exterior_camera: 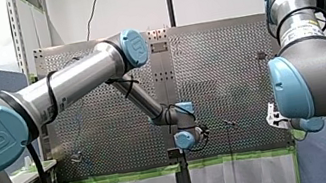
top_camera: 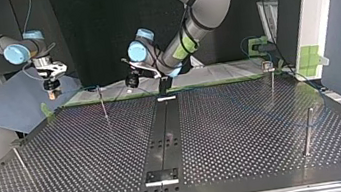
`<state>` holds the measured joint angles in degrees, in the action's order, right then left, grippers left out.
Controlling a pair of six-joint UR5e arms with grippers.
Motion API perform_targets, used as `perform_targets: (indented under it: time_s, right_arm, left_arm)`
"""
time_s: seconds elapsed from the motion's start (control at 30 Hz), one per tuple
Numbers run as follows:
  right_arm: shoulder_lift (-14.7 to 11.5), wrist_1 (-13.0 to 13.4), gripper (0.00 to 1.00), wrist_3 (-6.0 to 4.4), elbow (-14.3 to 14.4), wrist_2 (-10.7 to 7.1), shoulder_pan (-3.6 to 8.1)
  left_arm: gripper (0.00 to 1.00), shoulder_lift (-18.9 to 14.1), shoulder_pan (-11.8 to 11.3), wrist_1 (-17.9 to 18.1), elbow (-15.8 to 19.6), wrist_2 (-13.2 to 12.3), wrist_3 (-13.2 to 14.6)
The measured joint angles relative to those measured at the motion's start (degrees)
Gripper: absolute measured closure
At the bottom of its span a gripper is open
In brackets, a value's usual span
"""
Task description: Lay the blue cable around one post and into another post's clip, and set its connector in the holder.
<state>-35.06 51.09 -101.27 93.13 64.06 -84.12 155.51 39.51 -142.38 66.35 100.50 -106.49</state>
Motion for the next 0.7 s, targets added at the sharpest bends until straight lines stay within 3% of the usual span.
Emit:
perform_targets:
  time_s: [0.37, 0.7]
  right_arm:
    - [0.0, -1.4, 1.00, -0.19, -2.5, 0.17, -0.09]
    - [0.0, -1.7, 1.00, 0.26, -3.7, 0.19, -0.55]
  left_arm:
    - [1.00, 0.1, -1.1, 0.0, -0.7, -2.1, -2.6]
    - [1.00, 1.2, -1.7, -0.7, -3.4, -4.9, -5.4]
